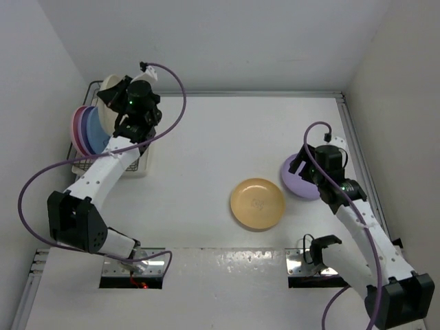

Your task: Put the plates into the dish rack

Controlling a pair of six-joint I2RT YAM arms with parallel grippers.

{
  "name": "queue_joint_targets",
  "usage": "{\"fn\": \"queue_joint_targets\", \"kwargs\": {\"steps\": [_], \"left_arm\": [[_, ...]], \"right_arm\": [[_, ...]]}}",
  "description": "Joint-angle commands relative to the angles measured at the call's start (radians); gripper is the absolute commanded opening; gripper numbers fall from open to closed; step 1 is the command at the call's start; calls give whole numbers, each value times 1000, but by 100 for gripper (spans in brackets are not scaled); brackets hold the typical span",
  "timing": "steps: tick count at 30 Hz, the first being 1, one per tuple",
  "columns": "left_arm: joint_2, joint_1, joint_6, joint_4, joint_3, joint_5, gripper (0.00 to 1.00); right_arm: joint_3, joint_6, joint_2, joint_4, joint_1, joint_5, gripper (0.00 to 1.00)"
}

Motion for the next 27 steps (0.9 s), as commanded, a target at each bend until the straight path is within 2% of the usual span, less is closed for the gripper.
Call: {"fn": "queue_joint_targets", "kwargs": {"steps": [1,7,19,24,27], "left_arm": [[-38,18,107,198,-46,-39,0],[-28,67,246,443,-191,-30,0],[-29,110,204,522,-362,51,0],[-20,131,231,619,-403,60,0],[-11,131,240,620,-403,60,0]], "right_arm": [[114,-20,41,21,71,107,79],[183,-26,93,1,186,182,79],[236,-20,116,-23,303,288,80],[225,-35,93,-32,318,327,80],[213,-38,76,-28,321,340,80]]}}
